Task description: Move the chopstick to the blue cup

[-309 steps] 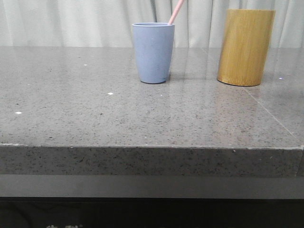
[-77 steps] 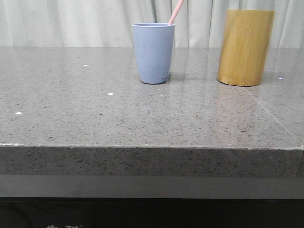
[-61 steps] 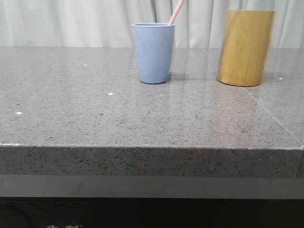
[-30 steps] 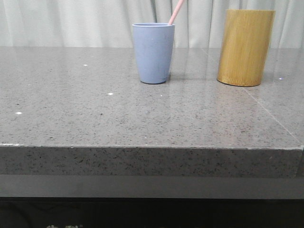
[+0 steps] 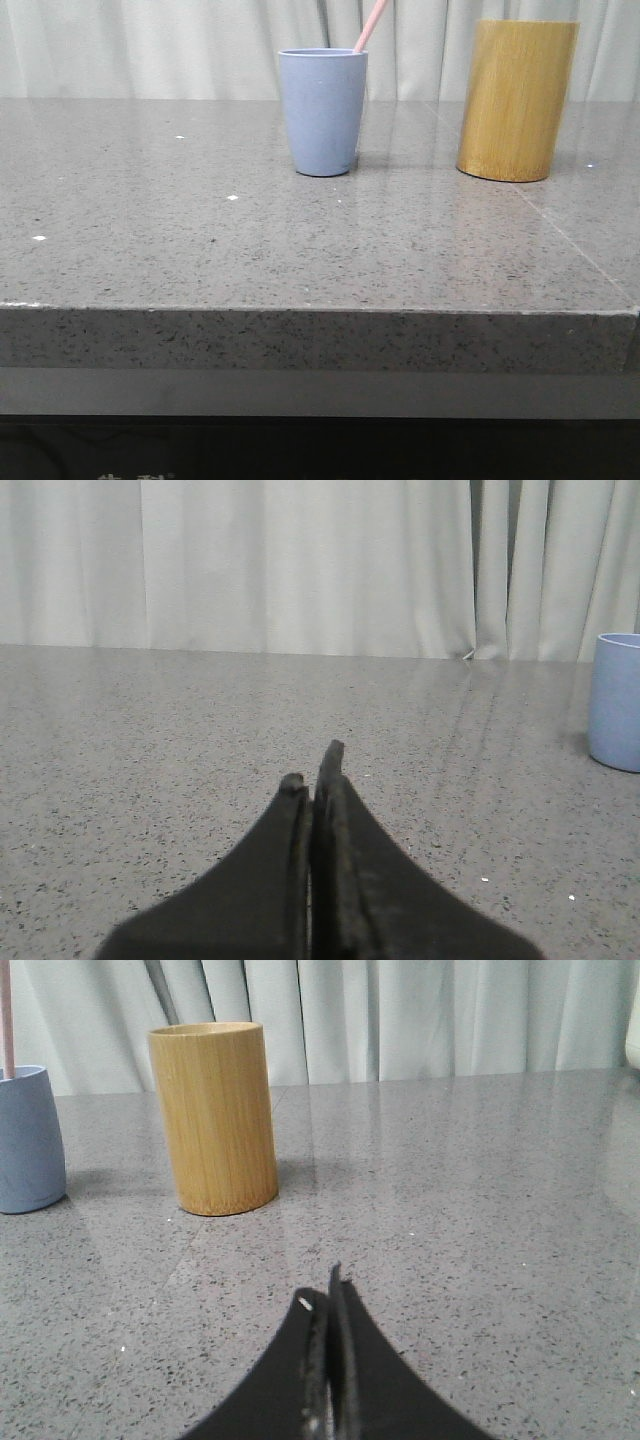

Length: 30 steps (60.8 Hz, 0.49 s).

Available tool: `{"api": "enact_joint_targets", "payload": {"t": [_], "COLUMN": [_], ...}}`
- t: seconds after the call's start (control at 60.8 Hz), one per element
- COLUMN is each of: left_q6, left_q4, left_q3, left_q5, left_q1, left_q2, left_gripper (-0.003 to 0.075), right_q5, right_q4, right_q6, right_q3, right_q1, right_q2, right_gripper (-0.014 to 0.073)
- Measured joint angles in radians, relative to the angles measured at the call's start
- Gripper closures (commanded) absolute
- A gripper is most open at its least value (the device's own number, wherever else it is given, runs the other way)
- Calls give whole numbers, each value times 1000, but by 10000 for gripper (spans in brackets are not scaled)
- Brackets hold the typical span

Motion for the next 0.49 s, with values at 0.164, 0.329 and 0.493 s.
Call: {"api": "enact_joint_targets", "payload": {"t": [0.164, 0.329, 0.493], "left_q6": [0, 0, 0], "left_q4": [0, 0, 0], "left_q3": [0, 0, 0], "left_q5": [0, 0, 0], "left_q1": [0, 0, 0], "left_q2": [0, 0, 0], "left_gripper": [739, 739, 739], "right_q5": [0, 0, 0], "right_q4": [-2, -2, -2], "right_q6": [0, 0, 0], "right_q3": [0, 0, 0], "right_q1": [0, -7, -24], "right_q2": [0, 0, 0], "right_gripper": [660, 660, 660]}}
